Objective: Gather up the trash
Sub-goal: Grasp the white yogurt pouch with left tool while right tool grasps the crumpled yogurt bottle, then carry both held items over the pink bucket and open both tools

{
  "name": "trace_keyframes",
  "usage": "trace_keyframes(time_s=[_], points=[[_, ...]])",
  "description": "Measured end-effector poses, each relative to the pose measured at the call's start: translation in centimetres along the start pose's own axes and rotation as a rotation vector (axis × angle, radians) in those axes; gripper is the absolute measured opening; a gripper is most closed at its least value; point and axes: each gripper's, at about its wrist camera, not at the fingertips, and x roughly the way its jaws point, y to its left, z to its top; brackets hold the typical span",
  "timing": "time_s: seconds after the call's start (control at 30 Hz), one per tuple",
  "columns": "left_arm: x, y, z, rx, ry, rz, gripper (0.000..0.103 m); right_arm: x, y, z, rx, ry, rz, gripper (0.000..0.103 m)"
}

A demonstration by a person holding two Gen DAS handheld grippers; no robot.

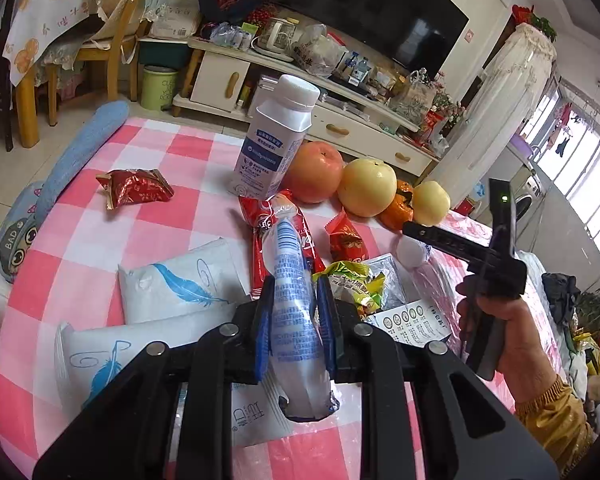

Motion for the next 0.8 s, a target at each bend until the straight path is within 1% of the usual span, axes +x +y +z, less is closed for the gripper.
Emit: trace_keyframes(time_s=[0.03, 0.1, 0.27, 0.3, 0.33, 0.37, 0.63, 0.8], points=[[-0.1, 0.1, 0.0, -0.001, -0.003, 0.002, 0.023, 0.6, 0.2, 0.1, -0.041, 0.026, 0.002, 0.095], [-0.3, 0.2, 0.0, -0.005, -0.010, 0.003, 0.023, 1.5, 0.5, -0.1, -0.072, 0.071, 0.017, 0.095], [-0.6, 0.5, 0.2, -0.011, -0.017, -0.001, 0.023, 1.5, 1.4, -1.0, -0.155, 0.082, -0.009, 0.095], [-0.6, 0.5, 0.2, -0.008, -0.016, 0.000, 0.023, 1.4, 1.5, -1.3, -0.164, 0.077, -0.027, 0.094], [-0.7, 0.5, 0.2, -0.006, -0.016, 0.001, 0.023, 1.4, 1.7, -1.5, -0.178, 0.071, -0.048, 0.086], [-0.8, 0.6, 0.2, -0.008, -0.018, 0.000, 0.023, 1.3, 1.9, -1.8, -0.197, 0.065, -0.065, 0.083], [-1.8, 1.2, 0.1, -0.033, -0.038, -0.001, 0.023, -0.2, 1.7, -3.5, -0.165, 0.035, -0.015, 0.080], [-2.8, 1.9, -0.3, -0.053, -0.054, 0.002, 0.023, -2.1, 2.2, -4.0, -0.147, -0.004, -0.015, 0.080]])
